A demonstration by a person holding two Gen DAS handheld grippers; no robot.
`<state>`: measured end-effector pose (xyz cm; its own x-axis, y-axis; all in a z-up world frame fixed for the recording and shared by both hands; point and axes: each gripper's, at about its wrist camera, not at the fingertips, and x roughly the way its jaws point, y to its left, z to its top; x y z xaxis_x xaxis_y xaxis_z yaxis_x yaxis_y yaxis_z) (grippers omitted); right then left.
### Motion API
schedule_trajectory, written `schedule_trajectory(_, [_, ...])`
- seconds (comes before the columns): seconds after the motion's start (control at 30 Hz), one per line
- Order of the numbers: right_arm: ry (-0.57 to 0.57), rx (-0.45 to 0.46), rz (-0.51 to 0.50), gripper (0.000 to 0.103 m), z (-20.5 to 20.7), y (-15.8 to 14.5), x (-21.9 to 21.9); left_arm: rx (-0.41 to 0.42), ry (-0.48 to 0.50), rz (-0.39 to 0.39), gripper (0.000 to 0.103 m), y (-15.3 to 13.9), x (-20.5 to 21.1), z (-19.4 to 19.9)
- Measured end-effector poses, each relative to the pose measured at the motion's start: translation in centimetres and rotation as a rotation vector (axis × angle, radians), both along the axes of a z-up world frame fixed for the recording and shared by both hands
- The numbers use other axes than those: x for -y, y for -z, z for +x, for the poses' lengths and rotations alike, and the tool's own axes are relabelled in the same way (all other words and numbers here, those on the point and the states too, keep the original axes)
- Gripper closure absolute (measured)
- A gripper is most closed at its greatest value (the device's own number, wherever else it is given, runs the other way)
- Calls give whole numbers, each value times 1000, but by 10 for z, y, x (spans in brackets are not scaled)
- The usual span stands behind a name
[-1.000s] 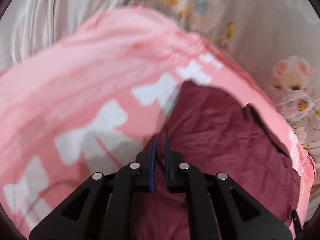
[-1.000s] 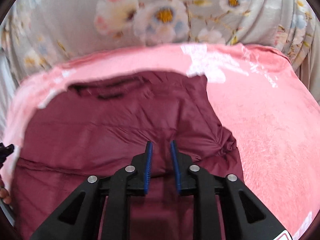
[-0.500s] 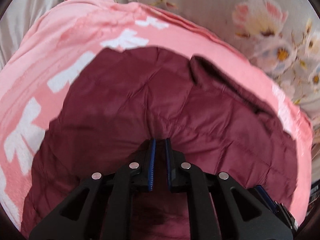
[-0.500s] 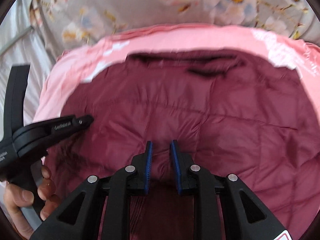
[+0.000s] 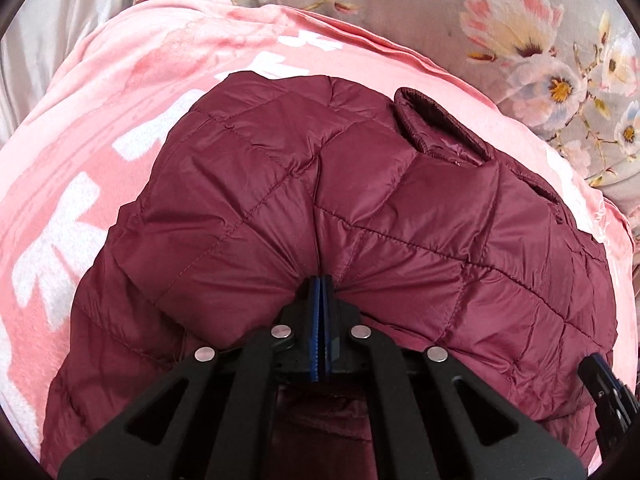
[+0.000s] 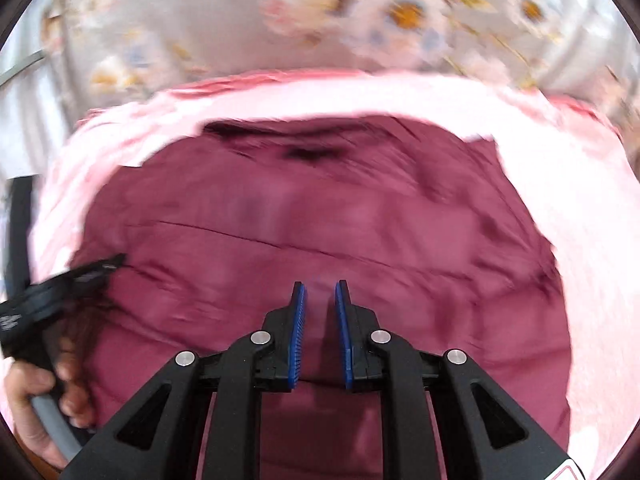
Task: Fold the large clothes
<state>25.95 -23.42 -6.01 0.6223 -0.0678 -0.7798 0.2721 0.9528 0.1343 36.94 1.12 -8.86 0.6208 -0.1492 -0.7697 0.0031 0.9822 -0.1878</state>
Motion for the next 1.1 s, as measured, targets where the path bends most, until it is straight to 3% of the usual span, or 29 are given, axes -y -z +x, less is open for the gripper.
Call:
schedule_trajectory(0.1, [-6,-6,47,92,3,14,9,14,-7,11,102,0,3,-2])
schedule_trajectory(0.3, [-28,-13,-15,92,9,10,0,5,-6,-11,102,-5,2,-2])
schedule_trajectory(0.33, [-26,3,-15,88,8,4,1,-1,-7,-28,100,-8,-1,-1])
schedule_trajectory(0.4, [-14,54,6,81,6,-10,9,-9,-6,-112,78,-20,-8,2])
schedule_trajectory(0.43, [-7,91,47,74,9,-21,15,7,-9,-160,54,-29,-11,4])
schedule_trajectory(0.47, [0,128,103,70,15,-29,23,29,-17,-201,37,-39,-14,5])
schedule_trajectory(0.5, [4,160,166,62,22,-36,31,58,-23,-248,35,-51,-15,9])
schedule_trajectory(0.6, [23,215,344,58,49,-38,54,57,-3,-383,33,-70,-4,34])
schedule_trajectory(0.7, [60,226,432,58,74,-29,67,-9,-1,-489,33,-63,13,66])
schedule_trajectory(0.9, [122,190,643,56,113,10,89,-154,-60,-587,36,-20,33,107])
schedule_trajectory(1.0, [109,175,681,56,126,22,84,-144,-62,-592,37,-17,39,112])
schedule_trajectory(1.1, [88,162,670,56,133,26,75,-156,-49,-599,54,-14,43,115])
